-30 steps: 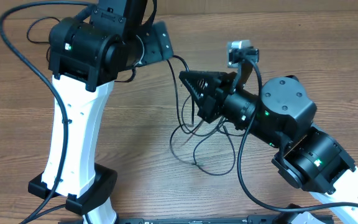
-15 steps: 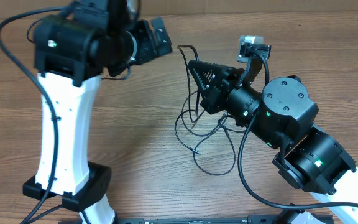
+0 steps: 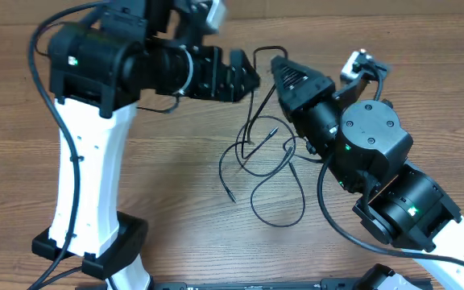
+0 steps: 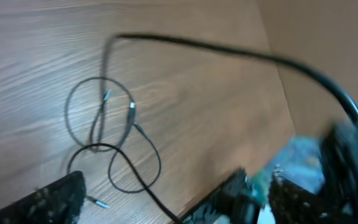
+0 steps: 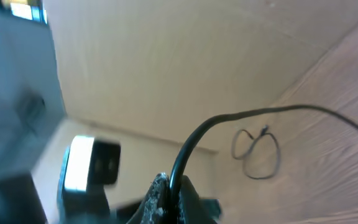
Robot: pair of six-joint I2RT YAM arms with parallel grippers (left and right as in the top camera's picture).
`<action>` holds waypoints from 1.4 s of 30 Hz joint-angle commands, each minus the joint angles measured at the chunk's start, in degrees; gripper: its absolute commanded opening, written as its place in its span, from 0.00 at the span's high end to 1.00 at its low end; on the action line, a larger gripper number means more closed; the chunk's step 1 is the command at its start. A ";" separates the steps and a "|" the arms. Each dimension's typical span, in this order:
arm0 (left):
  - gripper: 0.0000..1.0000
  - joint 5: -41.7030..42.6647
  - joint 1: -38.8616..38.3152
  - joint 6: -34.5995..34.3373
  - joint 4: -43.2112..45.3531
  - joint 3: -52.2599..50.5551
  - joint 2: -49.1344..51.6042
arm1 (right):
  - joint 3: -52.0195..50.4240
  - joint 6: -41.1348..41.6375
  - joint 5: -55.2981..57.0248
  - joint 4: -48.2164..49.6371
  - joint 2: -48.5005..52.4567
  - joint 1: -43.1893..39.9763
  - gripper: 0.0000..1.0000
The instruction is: Untangle cables
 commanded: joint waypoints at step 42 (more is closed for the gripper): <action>0.72 14.32 -0.13 28.46 1.14 -0.48 -0.55 | 0.57 13.57 -2.10 3.87 1.40 -0.02 0.96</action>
